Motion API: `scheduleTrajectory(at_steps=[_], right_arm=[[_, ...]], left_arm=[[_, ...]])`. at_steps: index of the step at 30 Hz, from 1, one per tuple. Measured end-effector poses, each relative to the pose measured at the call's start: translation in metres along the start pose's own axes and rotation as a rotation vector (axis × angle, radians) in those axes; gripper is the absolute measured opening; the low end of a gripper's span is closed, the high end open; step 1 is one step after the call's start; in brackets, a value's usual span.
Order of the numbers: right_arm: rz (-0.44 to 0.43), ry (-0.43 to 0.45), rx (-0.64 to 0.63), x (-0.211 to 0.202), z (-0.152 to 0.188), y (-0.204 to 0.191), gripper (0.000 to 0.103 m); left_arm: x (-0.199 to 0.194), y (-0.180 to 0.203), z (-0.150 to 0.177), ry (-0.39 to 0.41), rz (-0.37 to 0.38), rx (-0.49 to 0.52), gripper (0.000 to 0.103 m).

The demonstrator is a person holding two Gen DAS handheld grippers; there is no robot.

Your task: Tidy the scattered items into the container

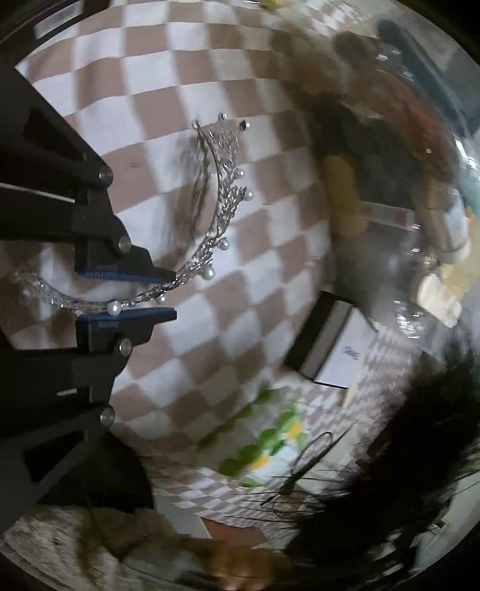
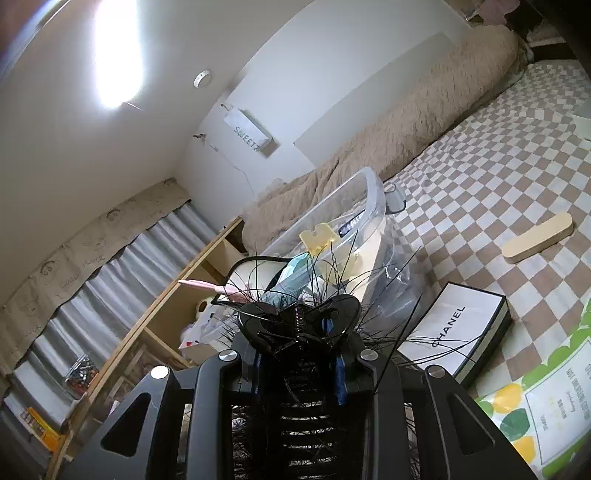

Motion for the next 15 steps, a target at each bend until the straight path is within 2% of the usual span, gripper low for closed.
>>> scheduleTrajectory(at_steps=[6,9,13,15], right_arm=[[0.004,0.046,0.010,-0.013,-0.005,0.007,0.029],[0.000,0.064,0.012,-0.019,-0.008,0.008,0.029],[-0.008,0.083,0.006,-0.025,-0.012,0.006,0.029],[-0.011,0.090,0.004,-0.026,-0.013,0.005,0.029]], left_arm=[[-0.012,0.000,-0.035,0.062,-0.011,0.012,0.005],[-0.019,0.002,-0.049,0.100,0.008,0.013,0.005],[-0.038,0.006,-0.052,0.156,0.066,0.017,0.005],[-0.049,0.009,-0.051,0.175,0.070,0.013,0.005]])
Point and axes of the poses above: each gripper's, at about its wrist camera, not at the fingertips, and x roughly the way its jaws point, y to its right, z to its underside, the point moved 5 cm from there along x, roughly the way its jaws point, and after that the axes turned 14 degrees about -y, right-handed, at the moved point
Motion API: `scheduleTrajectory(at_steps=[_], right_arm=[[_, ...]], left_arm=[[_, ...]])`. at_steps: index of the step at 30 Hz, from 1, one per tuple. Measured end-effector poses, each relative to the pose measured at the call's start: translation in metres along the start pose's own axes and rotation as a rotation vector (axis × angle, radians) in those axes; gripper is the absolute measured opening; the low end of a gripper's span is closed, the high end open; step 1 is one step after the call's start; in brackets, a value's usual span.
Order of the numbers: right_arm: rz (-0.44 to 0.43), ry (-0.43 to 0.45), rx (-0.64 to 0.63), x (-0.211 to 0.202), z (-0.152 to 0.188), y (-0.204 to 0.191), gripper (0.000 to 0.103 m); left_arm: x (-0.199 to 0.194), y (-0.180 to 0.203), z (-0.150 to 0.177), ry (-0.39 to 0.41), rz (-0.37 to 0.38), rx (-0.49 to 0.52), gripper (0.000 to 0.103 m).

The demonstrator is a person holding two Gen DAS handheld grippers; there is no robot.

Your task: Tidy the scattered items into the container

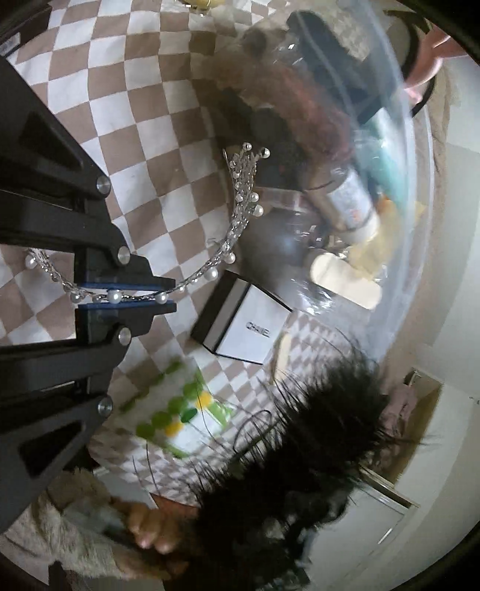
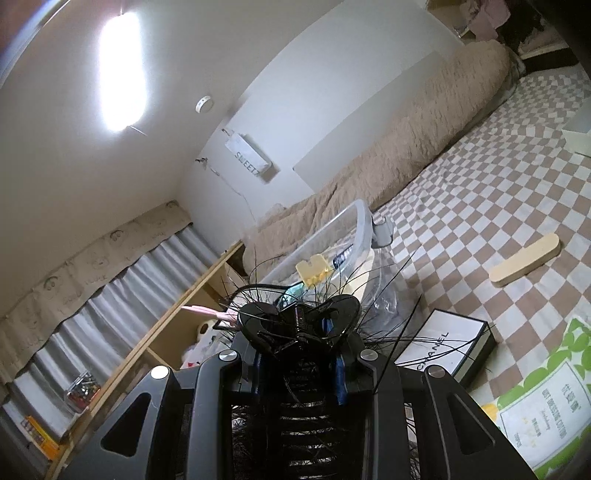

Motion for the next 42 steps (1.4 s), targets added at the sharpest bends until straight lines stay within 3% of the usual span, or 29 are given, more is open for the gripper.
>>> scheduleTrajectory(at_steps=[6,11,21,26,32,36,39,42], right_arm=[[-0.029,0.012,-0.008,-0.004,-0.002,-0.007,0.029],[-0.057,0.049,-0.053,-0.016,-0.013,-0.028,0.029],[0.058,0.087,-0.262,-0.001,-0.075,-0.085,0.029],[0.138,0.013,-0.303,0.042,-0.111,-0.087,0.029],[0.401,-0.146,-0.435,0.128,-0.140,-0.076,0.029],[0.512,-0.253,-0.450,0.180,-0.151,-0.053,0.029],[0.577,-0.294,-0.456,0.207,-0.156,-0.041,0.029],[0.584,-0.346,-0.439,0.228,-0.157,-0.032,0.029]], left_arm=[[-0.050,0.015,-0.004,0.113,0.087,0.012,0.005],[-0.102,0.028,-0.022,0.244,0.092,0.053,0.005],[-0.167,0.026,-0.078,0.442,0.070,0.117,0.005],[-0.172,0.010,-0.090,0.486,0.097,0.105,0.005],[-0.161,-0.022,-0.095,0.489,0.093,0.063,0.005],[-0.155,-0.034,-0.093,0.481,0.089,0.037,0.005],[-0.155,-0.042,-0.093,0.485,0.100,0.022,0.005],[-0.157,-0.049,-0.092,0.490,0.100,0.006,0.005]])
Point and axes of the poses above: each gripper's, at about its wrist camera, not at the fingertips, and x roughly the way its jaws point, y to its right, z to its underside, the point moved 5 cm from there along x, roughly the way its jaws point, and after that the axes turned 14 degrees about -y, right-handed, at the moved point
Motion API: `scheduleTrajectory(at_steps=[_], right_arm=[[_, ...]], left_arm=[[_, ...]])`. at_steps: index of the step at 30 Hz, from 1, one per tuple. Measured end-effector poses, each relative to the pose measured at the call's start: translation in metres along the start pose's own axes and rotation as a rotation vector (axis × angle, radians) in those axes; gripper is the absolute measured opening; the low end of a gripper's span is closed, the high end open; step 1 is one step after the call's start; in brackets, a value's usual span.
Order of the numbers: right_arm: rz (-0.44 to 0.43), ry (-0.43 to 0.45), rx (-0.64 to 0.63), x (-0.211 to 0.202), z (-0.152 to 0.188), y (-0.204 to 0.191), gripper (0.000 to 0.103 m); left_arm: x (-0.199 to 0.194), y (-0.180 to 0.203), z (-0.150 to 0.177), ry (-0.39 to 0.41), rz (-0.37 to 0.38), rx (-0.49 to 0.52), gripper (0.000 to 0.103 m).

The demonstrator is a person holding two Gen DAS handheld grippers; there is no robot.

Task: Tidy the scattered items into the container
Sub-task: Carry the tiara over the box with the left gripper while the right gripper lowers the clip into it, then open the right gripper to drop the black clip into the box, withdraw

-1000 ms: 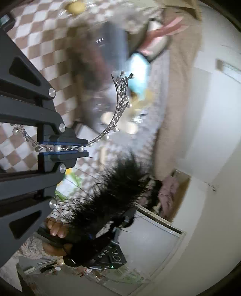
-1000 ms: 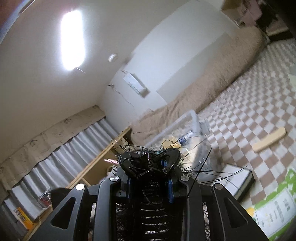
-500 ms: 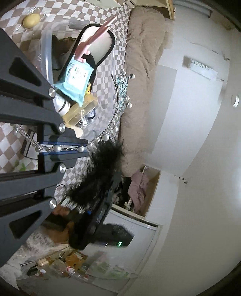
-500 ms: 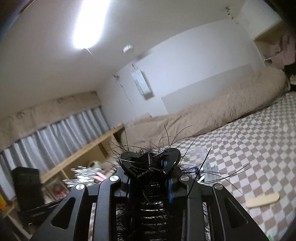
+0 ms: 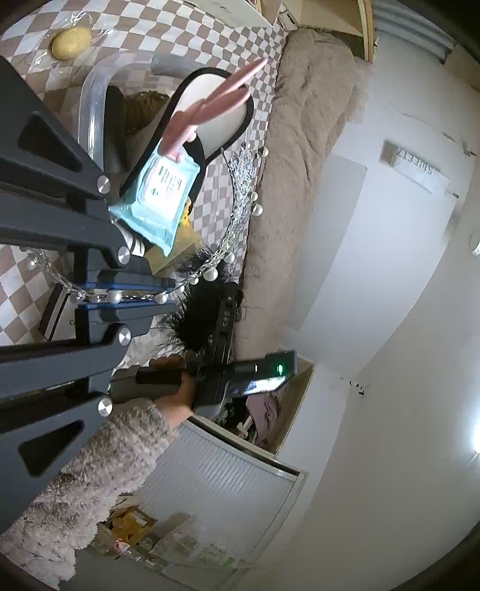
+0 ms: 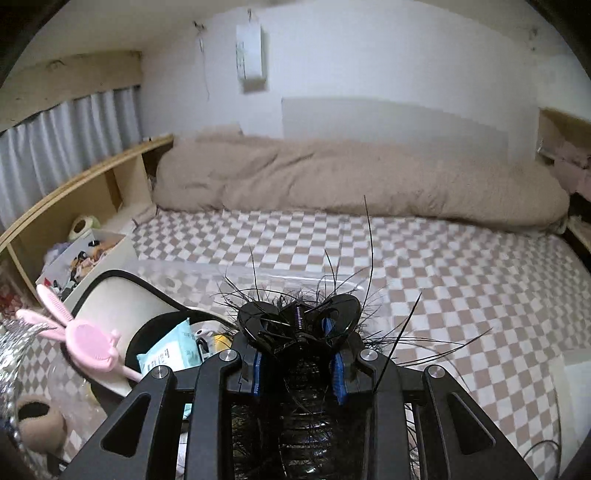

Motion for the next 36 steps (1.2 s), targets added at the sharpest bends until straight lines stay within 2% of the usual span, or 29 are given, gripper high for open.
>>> scheduleTrajectory(at_steps=[5,9,14,16,18,20,23,25,28,30,33,36], right_arm=[[0.080,-0.063,-0.047,0.033,-0.014,-0.006,0.029],[0.072,-0.113,-0.075,0.045,-0.017,-0.008,0.029],[0.123,-0.245,-0.087,0.063,-0.002,0.002,0.030],[0.150,-0.273,-0.094,0.062,0.002,0.003,0.040],[0.161,-0.250,-0.102,0.049,0.004,0.003,0.086],[0.179,-0.182,-0.110,0.026,0.005,0.003,0.097],[0.109,-0.127,-0.084,0.000,0.008,0.004,0.097],[0.024,-0.112,-0.050,-0.015,0.014,0.004,0.097],[-0.134,-0.157,0.001,-0.017,0.026,0.000,0.097],[-0.199,-0.215,0.043,-0.010,0.033,0.000,0.097],[-0.224,-0.298,0.095,0.011,0.041,-0.001,0.097],[-0.182,-0.304,0.112,0.024,0.039,0.002,0.097]], left_arm=[[-0.001,-0.006,0.000,0.002,0.007,-0.016,0.005],[0.002,-0.006,0.001,-0.002,0.002,-0.011,0.005],[-0.002,-0.003,0.001,-0.004,0.009,-0.006,0.005],[-0.004,-0.001,0.002,-0.002,0.011,-0.001,0.005],[-0.004,-0.001,0.002,-0.001,0.012,0.001,0.005],[-0.005,0.000,0.002,-0.003,0.015,0.003,0.005],[-0.007,0.000,0.002,0.000,0.021,0.004,0.005],[-0.009,0.000,0.002,0.002,0.021,0.006,0.005],[-0.010,-0.002,0.002,0.005,0.023,-0.001,0.006],[-0.011,-0.004,0.002,0.006,0.029,-0.013,0.005],[-0.013,-0.010,0.001,0.019,0.009,-0.031,0.005],[-0.017,-0.019,-0.001,0.033,-0.017,-0.048,0.005]])
Point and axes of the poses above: each gripper's, at about its wrist camera, not at the fingertips, and x roughly the way its jaws point, y to its right, z to its underside, the point moved 5 cm from there along x, roughly the way its jaws point, and after that the axes turned 14 degrees about -y, right-handed, at the moved point
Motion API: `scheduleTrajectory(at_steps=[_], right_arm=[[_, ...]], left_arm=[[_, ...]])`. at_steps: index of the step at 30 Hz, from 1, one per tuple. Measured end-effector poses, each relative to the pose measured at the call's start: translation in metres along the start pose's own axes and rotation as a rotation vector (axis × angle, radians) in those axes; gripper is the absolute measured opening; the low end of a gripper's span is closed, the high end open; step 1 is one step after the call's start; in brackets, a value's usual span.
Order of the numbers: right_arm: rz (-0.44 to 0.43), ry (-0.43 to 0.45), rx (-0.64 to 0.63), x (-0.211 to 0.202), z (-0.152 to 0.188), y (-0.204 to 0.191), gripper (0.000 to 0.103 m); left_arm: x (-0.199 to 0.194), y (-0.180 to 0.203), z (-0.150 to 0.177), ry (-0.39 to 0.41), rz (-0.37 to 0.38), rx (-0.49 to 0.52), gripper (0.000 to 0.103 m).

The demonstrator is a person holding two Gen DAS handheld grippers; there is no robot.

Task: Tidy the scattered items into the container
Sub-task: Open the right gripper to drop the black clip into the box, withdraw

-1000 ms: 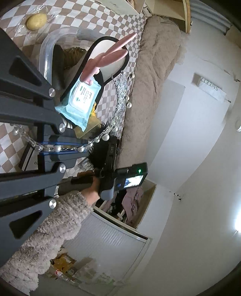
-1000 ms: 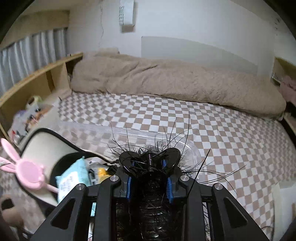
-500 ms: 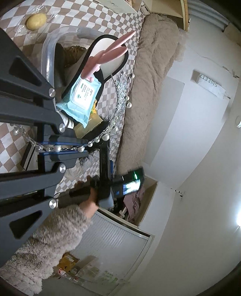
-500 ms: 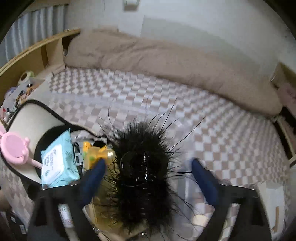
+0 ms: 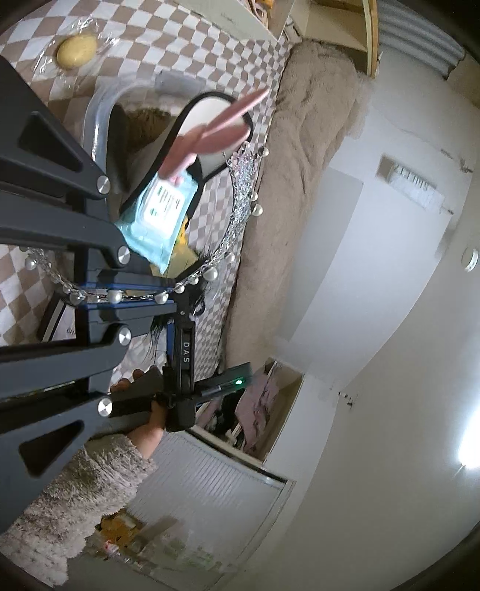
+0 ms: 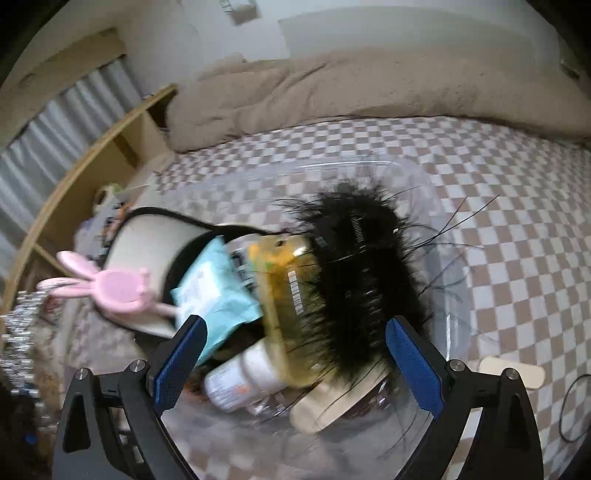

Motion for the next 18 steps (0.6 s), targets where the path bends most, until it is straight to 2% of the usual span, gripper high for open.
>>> scheduleTrajectory(at_steps=[4,7,12,18], right_arm=[[-0.010,-0.027,0.049,0.016,-0.004,0.010,0.097],[0.009,0.017,0.030,0.008,0.003,0.005,0.097],[-0.059,0.198,-0.001,-0.045,0.034,-0.004,0.097],[-0.168,0.404,0.058,-0.093,0.091,0.002,0.103]], left_arm=[[-0.002,-0.007,-0.001,0.008,-0.008,-0.015,0.005],[-0.001,-0.008,-0.001,0.009,-0.005,-0.020,0.005],[0.005,-0.004,-0.003,-0.002,0.016,-0.018,0.005],[0.015,0.020,-0.013,-0.051,0.018,0.019,0.005]])
Point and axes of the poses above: each gripper's, at about its wrist camera, not at the fingertips, and x roughly the way its jaws point, y to its right, z to its underside, the point moved 5 cm from there along x, roughly the way its jaws point, and after that the axes turned 14 degrees about -y, right-handed, at the moved point
